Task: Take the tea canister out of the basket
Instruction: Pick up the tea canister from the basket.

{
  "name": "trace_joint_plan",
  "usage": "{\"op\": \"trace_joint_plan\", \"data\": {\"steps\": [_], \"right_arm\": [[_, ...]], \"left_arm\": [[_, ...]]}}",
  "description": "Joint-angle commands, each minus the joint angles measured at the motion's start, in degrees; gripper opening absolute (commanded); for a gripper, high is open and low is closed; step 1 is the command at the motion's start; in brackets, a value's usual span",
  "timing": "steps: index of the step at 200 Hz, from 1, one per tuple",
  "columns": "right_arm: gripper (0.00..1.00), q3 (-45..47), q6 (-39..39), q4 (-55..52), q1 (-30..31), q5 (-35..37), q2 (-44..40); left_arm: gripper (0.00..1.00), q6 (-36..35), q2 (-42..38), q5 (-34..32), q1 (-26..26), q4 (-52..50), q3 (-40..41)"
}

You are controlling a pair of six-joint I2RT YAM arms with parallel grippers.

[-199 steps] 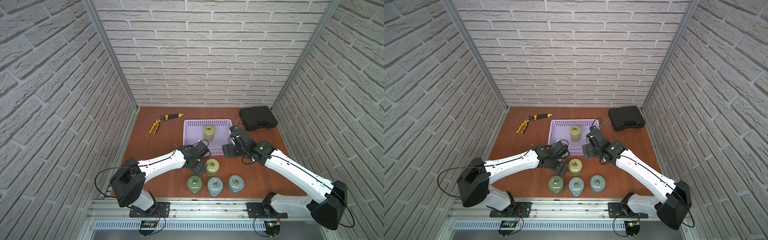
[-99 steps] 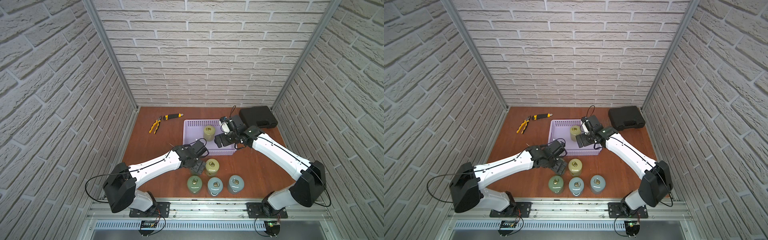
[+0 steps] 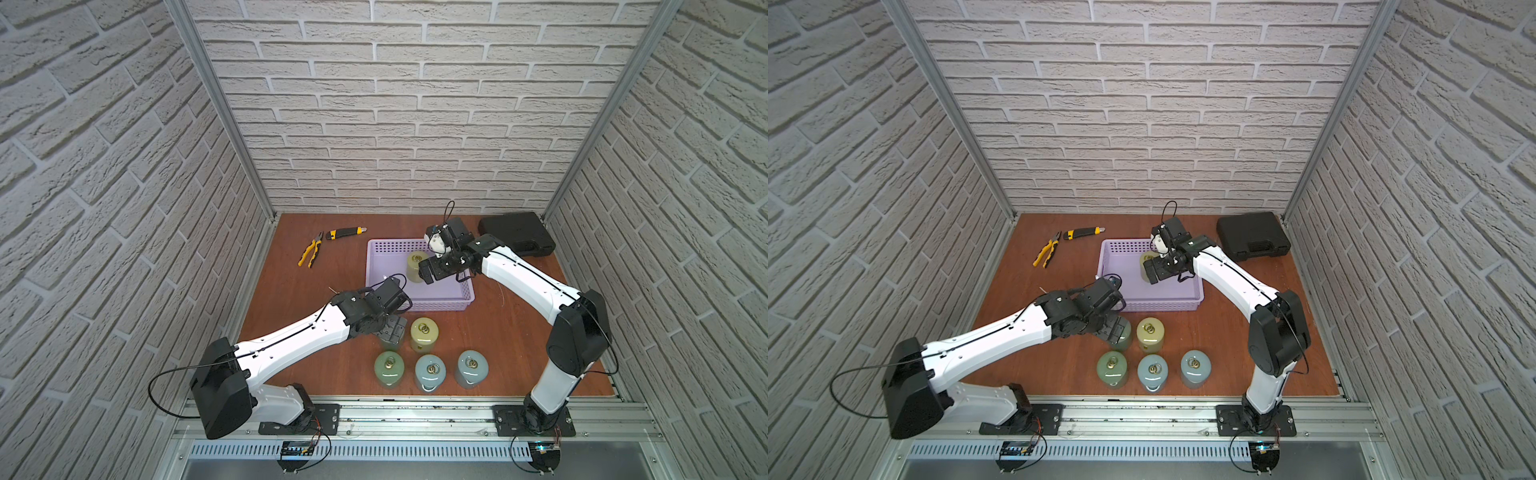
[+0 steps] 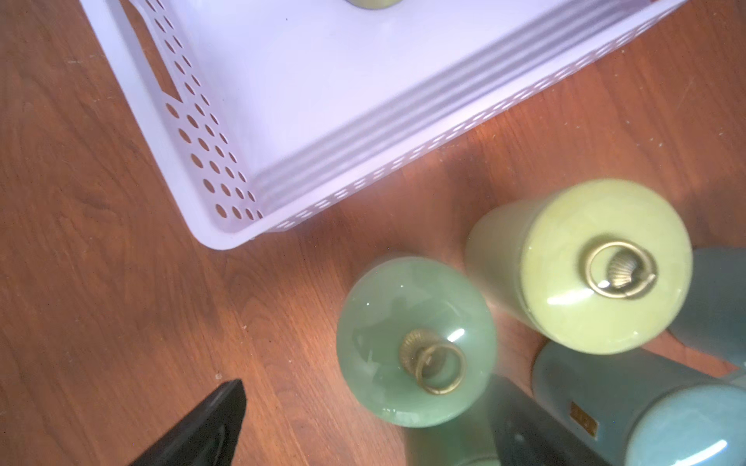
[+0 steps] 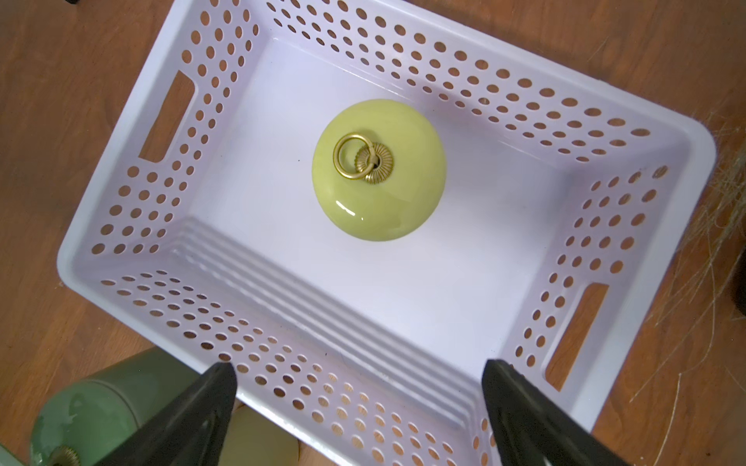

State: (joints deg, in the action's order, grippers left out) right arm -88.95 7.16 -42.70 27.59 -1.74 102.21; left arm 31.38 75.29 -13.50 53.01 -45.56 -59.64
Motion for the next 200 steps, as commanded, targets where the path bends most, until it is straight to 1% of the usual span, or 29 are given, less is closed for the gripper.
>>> {"op": "trace_joint_plan", "data": {"steps": [1, 30, 45, 75, 77, 83, 146, 200], "right_arm": [[1.00, -2.2, -1.1, 0.7, -0.2, 1.0, 1.4], [1.00, -2.7, -1.4, 4.6, -0.2, 2.7, 3.3], [1.00, -4.9, -2.0, 4.2, -0.2, 2.6, 5.5], [1.00, -9.1, -2.6, 3.3, -0.2, 2.2, 9.5], [1.00, -9.3, -2.7, 3.4, -0.2, 2.2, 9.7], [1.00, -9.8, -2.8, 3.3, -0.2, 2.0, 10.4], [1.00, -15.1, -3.2, 2.1, -0.1, 1.8, 16.4], [1.00, -17.1, -2.3, 2.1, -0.1, 4.2, 19.4]], "left_arm": [[0.98, 1.1, -2.2, -3.5, -0.2, -1.2, -0.7], [0.98, 1.9, -4.9, -5.7, -0.3, -1.0, 0.2], [0.98, 2.4, -6.3, -7.0, -0.4, -1.0, 0.7], [0.98, 3.4, -9.0, -7.0, -0.8, -0.8, 2.1], [0.98, 3.4, -9.2, -8.3, -0.8, -1.0, 2.2], [0.98, 3.5, -9.6, -8.9, -0.9, -1.1, 2.4], [0.98, 5.5, -11.7, -9.6, -1.2, -2.1, 4.0], [0.98, 6.7, -13.7, -10.4, -1.3, -2.5, 5.3]]}}
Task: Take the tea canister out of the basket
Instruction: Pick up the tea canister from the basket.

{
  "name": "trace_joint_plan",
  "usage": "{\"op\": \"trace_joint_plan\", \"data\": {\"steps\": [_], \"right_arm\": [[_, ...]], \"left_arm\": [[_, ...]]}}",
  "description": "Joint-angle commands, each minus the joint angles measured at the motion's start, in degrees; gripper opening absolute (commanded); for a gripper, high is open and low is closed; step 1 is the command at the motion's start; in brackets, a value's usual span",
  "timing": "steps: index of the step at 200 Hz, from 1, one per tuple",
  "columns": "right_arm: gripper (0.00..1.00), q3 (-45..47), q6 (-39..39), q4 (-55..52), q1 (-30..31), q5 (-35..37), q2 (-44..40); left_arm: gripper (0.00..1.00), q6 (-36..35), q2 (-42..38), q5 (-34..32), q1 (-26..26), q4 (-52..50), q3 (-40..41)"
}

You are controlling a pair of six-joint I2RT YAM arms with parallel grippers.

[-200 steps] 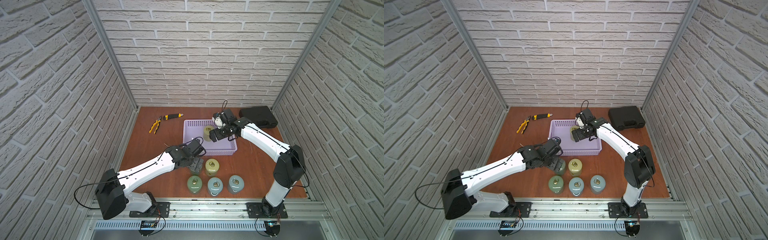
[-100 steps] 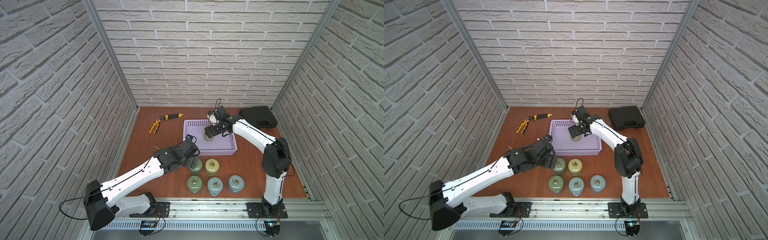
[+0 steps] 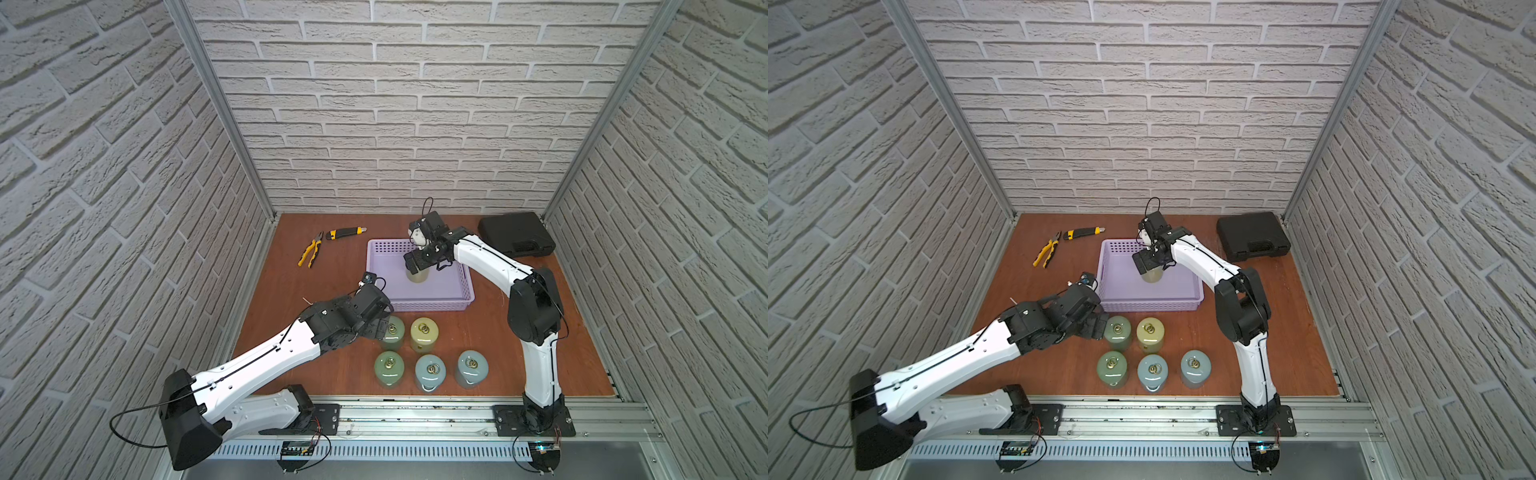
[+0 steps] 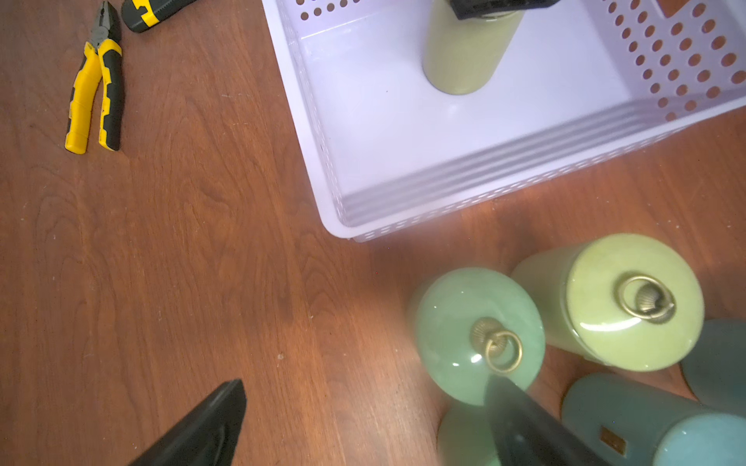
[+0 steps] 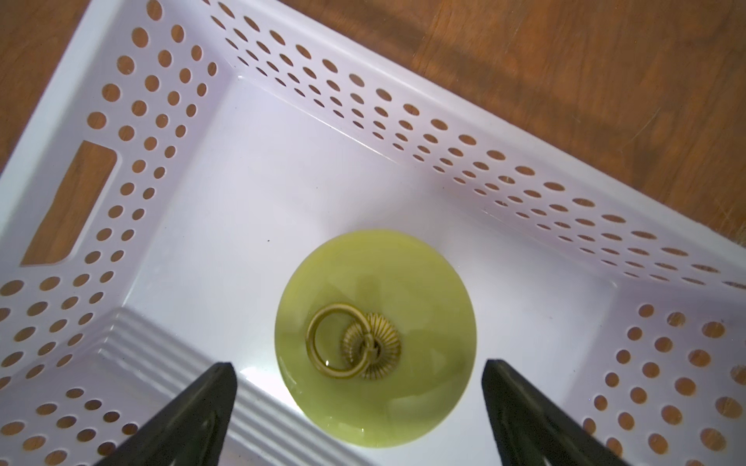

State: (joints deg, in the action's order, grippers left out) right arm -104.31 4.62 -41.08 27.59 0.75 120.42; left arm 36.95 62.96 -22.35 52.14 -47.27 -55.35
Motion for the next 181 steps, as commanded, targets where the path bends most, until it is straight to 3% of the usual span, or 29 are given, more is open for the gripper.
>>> {"op": "trace_joint_plan", "data": {"steps": [1, 124, 143, 181], "right_arm": [[1.00, -1.8, 0.2, 0.5, -0.1, 1.7, 1.3], [0.94, -6.8, 0.6, -2.0, -0.1, 1.9, 7.3], [0.89, -6.7, 0.6, -2.2, -0.1, 2.1, 7.3], [0.70, -6.6, 0.8, -2.9, 0.0, 2.8, 7.4]], "left_arm": [[0.98, 1.1, -1.4, -1.6, -0.4, -0.8, 1.0], [0.98, 1.9, -1.9, -1.9, -0.5, -1.7, 1.3], [0.98, 2.1, -2.1, -2.0, -0.5, -1.7, 1.6], [0.98, 2.2, -2.1, -2.0, -0.5, -1.6, 1.7]]}}
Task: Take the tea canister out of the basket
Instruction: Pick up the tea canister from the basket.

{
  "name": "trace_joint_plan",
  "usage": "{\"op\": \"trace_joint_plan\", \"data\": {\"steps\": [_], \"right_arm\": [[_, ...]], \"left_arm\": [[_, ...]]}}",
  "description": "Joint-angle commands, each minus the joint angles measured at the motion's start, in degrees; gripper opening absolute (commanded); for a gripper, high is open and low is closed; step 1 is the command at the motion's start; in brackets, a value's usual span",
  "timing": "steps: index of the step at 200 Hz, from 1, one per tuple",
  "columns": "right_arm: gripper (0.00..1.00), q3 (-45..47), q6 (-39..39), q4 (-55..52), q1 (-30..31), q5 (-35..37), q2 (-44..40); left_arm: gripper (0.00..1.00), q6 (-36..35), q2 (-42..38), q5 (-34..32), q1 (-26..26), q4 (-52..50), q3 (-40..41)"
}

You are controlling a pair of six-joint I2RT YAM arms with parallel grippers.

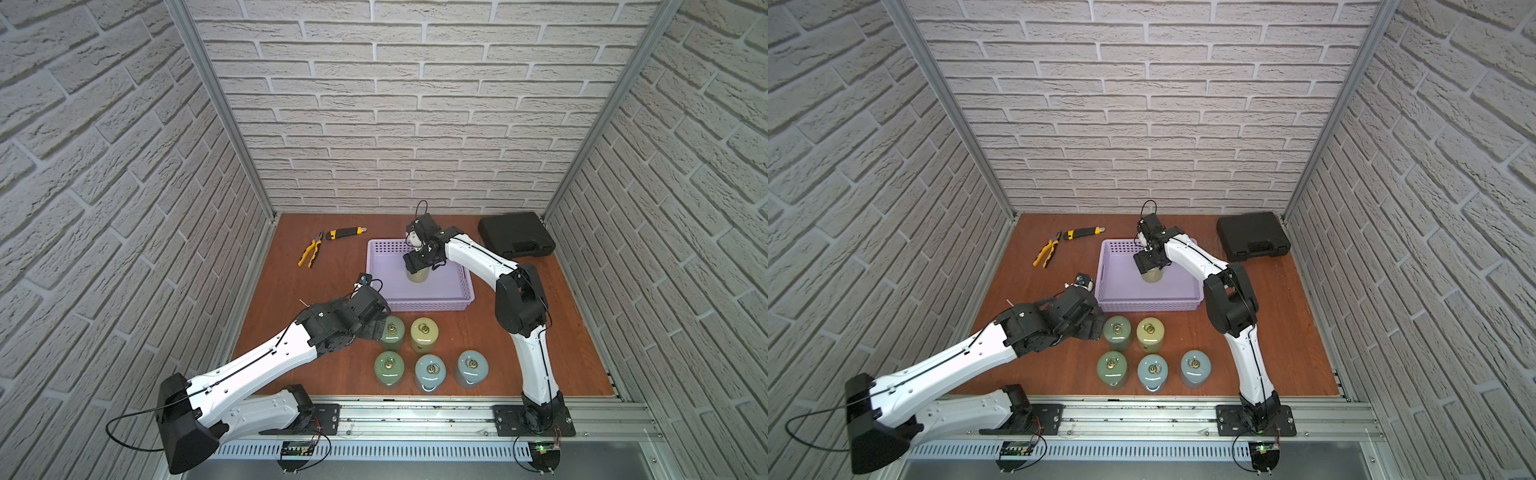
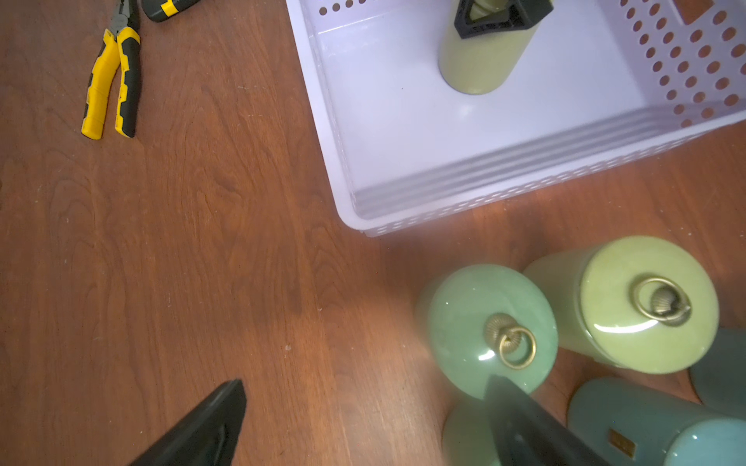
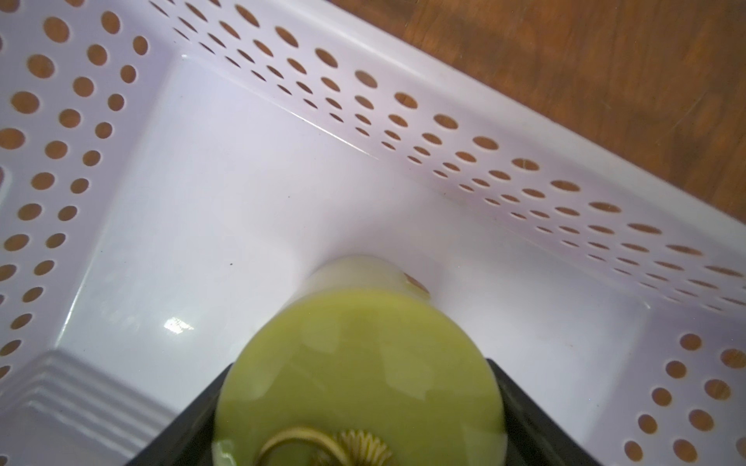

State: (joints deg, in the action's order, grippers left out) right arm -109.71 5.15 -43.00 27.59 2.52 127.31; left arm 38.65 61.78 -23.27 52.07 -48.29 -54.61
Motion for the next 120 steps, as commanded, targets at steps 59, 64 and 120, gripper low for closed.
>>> {"op": "trace_joint_plan", "data": {"steps": [59, 64, 120], "right_arm": [[0.52, -1.7, 0.3, -1.3, -0.1, 1.8, -0.2], [0.52, -1.9, 0.4, -1.3, 0.0, 1.8, -0.4], [0.48, -3.6, 0.7, -1.9, -0.1, 2.0, -3.6]], "left_arm": [[0.98, 0.5, -1.0, -1.3, -0.6, -0.3, 1.1], [0.98, 0.5, -1.0, -1.3, -0.6, -0.2, 1.0], [0.98, 0.5, -1.4, -1.7, -0.7, -0.1, 1.1]]}}
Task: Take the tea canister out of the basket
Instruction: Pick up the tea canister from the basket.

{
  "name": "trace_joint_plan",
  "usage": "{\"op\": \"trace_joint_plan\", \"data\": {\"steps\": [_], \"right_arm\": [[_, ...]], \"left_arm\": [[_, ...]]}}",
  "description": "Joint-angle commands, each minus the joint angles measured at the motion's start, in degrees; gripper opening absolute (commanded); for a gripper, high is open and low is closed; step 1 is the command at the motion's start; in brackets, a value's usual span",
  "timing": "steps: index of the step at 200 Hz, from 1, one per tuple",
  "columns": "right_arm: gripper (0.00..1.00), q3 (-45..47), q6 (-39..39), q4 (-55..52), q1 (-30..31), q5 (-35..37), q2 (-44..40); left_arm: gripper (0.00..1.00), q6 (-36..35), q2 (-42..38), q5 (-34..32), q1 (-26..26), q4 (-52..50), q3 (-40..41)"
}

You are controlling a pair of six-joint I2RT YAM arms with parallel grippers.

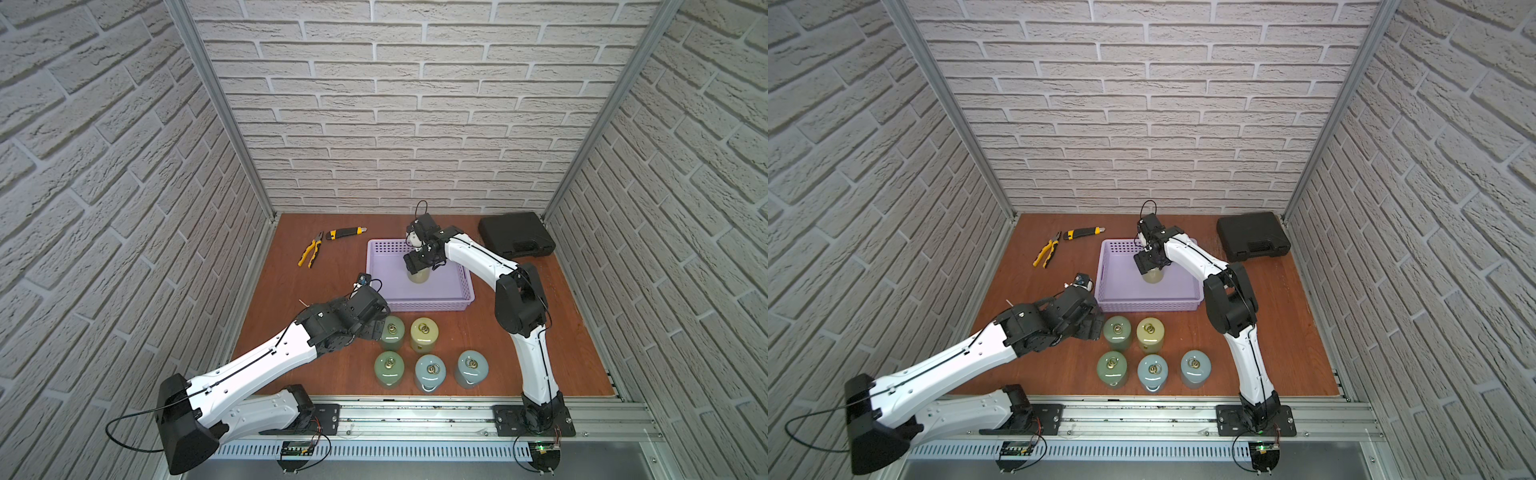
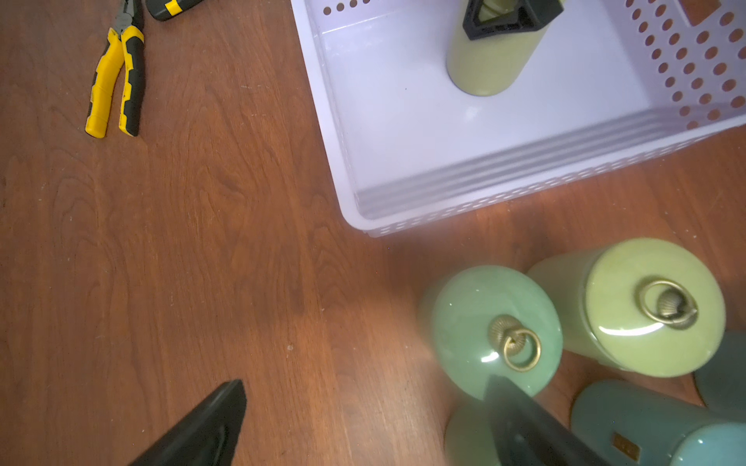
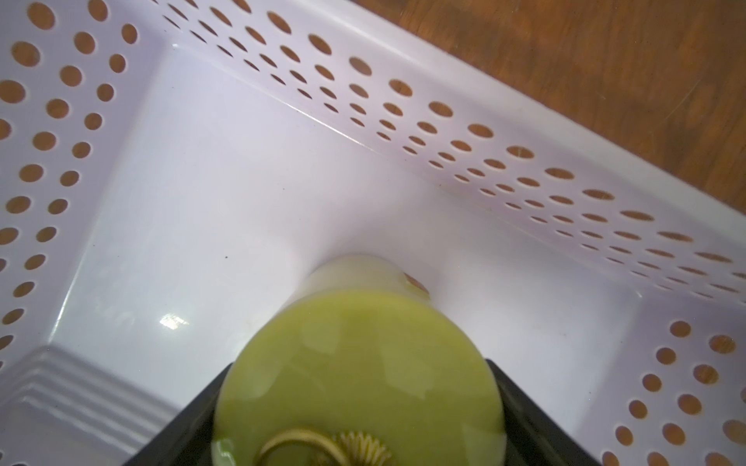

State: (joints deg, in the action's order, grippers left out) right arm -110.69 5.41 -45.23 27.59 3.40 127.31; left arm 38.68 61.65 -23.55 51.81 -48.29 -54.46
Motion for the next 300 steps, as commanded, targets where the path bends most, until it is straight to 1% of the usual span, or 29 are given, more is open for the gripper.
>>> {"op": "trace_joint_plan", "data": {"steps": [1, 108, 147, 155, 234, 300], "right_arm": [[0.48, -2.6, 0.5, 0.4, -0.1, 1.1, -3.7], [0.46, -2.6, 1.6, -0.8, -0.1, 1.1, -10.9], [0.46, -0.8, 1.9, -0.8, -0.1, 1.4, -13.6], [0.46, -0.3, 1.9, -0.8, -0.1, 1.5, -15.9], [0.45, 7.9, 3.3, 0.0, 0.3, 1.7, -24.4], [0.45, 18.2, 5.6, 0.9, 1.9, 3.3, -33.7]], "left_arm": [[0.98, 0.5, -1.2, -1.5, -0.4, -0.1, 0.9], [0.98, 1.9, -4.3, -2.4, -0.4, 0.7, 2.9], [0.98, 1.8, -4.8, -2.2, -0.5, 1.0, 3.4], [0.98, 1.8, -4.7, -2.1, -0.4, 1.0, 3.4], [0.98, 1.5, -4.6, -0.5, -0.4, 2.5, 3.8], [0.98, -0.1, -5.0, 1.1, -0.4, 4.6, 4.5]]}}
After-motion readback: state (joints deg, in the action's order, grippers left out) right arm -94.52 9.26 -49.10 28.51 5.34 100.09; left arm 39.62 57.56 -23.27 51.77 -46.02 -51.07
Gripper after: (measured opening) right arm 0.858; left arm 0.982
